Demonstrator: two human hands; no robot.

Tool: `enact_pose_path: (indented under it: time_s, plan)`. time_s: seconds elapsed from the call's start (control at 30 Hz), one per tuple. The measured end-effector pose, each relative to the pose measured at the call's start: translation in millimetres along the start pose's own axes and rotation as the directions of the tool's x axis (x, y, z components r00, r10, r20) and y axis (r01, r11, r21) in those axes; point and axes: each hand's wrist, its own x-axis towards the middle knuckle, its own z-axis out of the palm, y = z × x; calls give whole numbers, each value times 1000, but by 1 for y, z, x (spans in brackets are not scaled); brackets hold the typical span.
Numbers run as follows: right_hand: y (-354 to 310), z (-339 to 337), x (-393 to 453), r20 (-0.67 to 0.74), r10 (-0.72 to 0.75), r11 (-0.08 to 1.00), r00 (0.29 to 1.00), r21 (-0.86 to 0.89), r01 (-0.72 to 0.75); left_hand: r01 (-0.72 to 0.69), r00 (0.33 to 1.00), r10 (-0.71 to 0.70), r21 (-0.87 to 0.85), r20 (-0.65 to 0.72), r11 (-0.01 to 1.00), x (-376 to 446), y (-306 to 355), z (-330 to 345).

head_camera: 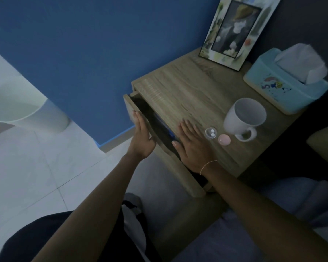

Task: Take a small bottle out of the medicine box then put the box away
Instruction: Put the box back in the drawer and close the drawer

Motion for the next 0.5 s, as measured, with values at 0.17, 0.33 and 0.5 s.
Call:
enact_pose_path:
  time_s: [0.17,0.33,0.5]
  plan:
    - [-3,-1,0,-26,7,1000,1000,17,-6,45,999,-47,-135,-9,990,10,13,7]
    - [-4,-4,0,-32,-7,1000,999,-16,7,3,999,-7,-129,-31,992,20,11,4]
    - [-5,-4,0,-41,7,1000,999,-10,-8,-19,1000,18,-150,-5,989,28,18,7]
